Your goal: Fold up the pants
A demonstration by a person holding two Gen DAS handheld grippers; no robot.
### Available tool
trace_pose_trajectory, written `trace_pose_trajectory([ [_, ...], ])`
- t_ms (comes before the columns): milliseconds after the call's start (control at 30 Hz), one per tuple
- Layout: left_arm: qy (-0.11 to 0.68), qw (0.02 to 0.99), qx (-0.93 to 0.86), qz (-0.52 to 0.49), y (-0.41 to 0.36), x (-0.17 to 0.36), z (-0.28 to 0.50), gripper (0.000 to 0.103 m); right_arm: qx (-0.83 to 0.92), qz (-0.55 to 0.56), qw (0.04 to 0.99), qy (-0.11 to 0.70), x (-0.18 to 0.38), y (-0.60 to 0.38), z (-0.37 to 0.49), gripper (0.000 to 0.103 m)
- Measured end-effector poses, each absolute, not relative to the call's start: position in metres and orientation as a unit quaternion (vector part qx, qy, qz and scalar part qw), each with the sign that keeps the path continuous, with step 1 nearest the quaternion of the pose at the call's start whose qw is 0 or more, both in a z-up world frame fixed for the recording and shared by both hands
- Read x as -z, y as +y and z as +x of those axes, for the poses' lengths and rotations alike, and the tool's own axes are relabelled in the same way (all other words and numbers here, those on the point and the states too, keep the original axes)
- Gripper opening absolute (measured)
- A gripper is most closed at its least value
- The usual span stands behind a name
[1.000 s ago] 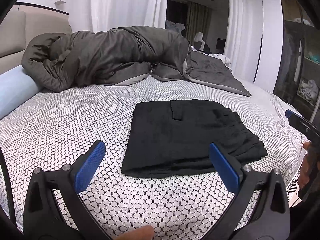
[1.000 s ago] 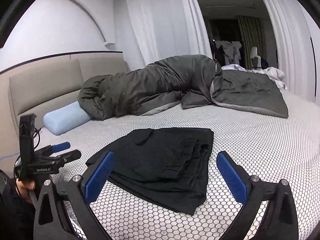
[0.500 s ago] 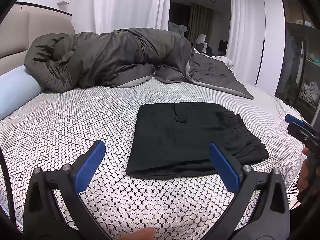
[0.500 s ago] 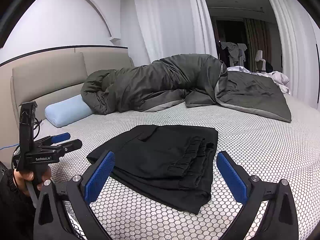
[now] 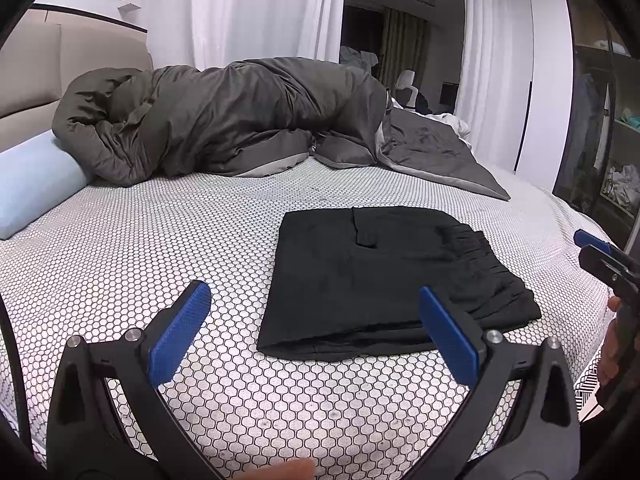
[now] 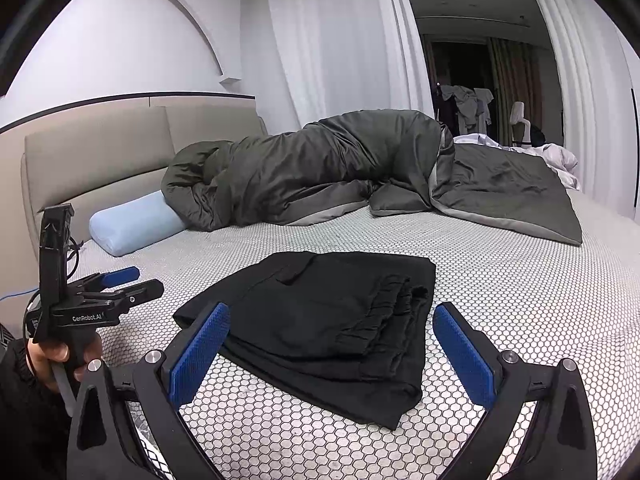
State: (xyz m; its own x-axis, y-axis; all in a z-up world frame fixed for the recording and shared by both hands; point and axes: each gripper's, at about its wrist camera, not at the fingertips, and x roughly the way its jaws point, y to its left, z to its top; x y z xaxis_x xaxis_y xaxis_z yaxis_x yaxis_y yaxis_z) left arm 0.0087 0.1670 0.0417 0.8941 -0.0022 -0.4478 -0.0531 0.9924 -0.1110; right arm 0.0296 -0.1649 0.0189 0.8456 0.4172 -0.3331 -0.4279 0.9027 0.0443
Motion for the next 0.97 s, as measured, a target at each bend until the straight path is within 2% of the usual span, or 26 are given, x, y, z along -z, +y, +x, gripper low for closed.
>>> trace_pose_trajectory([
  [967, 0.222, 0.974, -0.006, -0.056, 0.165, -0.046, 0.0018, 0.103, -0.229, -0.021, 0.958, 0.173, -0.0177, -0.1614, 0.0308, 0.103],
])
